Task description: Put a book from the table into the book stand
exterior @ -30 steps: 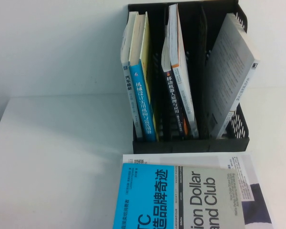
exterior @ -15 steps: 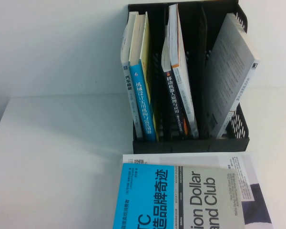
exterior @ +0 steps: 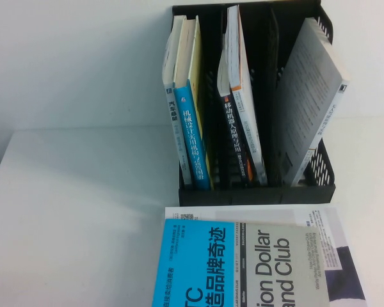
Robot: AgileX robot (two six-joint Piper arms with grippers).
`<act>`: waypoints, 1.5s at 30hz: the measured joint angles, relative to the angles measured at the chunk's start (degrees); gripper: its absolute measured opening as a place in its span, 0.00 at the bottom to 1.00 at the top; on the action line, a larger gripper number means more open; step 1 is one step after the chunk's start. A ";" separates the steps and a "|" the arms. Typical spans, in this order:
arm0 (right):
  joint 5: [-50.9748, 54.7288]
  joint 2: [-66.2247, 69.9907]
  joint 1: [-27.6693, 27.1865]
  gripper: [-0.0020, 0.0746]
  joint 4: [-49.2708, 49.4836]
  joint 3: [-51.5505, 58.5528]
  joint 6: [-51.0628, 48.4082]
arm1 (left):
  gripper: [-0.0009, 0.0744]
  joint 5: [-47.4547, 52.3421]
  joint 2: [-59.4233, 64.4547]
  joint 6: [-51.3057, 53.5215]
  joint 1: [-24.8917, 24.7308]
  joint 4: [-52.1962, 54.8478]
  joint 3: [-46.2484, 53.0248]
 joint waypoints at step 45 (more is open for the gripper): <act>-12.76 0.00 -15.75 0.02 45.19 1.07 -51.68 | 0.01 0.00 0.00 -0.17 0.00 0.00 0.00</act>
